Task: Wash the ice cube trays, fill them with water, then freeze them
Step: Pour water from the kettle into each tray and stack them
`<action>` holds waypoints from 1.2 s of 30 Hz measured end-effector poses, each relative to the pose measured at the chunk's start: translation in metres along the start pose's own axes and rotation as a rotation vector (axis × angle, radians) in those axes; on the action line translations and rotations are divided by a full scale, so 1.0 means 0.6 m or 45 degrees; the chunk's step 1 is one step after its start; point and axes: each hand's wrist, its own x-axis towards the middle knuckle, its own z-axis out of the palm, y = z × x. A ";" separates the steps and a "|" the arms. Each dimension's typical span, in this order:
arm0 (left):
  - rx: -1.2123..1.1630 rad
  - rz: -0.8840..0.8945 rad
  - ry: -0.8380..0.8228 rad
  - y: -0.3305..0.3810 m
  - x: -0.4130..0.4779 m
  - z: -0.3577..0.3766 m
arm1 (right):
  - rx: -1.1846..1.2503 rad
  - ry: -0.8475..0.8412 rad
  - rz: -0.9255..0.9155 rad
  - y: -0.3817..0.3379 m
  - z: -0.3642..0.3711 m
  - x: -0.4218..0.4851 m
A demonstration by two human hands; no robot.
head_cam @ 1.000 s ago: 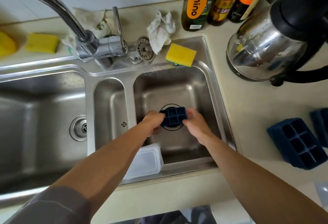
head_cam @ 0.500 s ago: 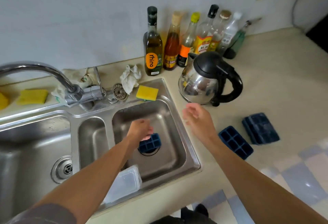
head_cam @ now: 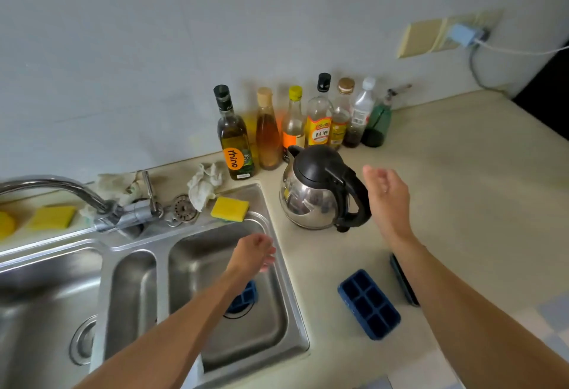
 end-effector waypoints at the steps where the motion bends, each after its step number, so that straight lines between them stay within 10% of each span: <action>1: 0.001 -0.006 0.007 0.003 0.000 0.007 | -0.020 -0.058 0.012 0.010 0.005 0.015; 10: -0.015 -0.003 0.075 0.007 -0.003 0.029 | 0.113 -0.501 0.105 0.040 0.022 0.041; 36: -0.484 0.112 0.138 -0.120 -0.072 -0.075 | 0.143 -0.490 0.286 0.000 0.077 -0.280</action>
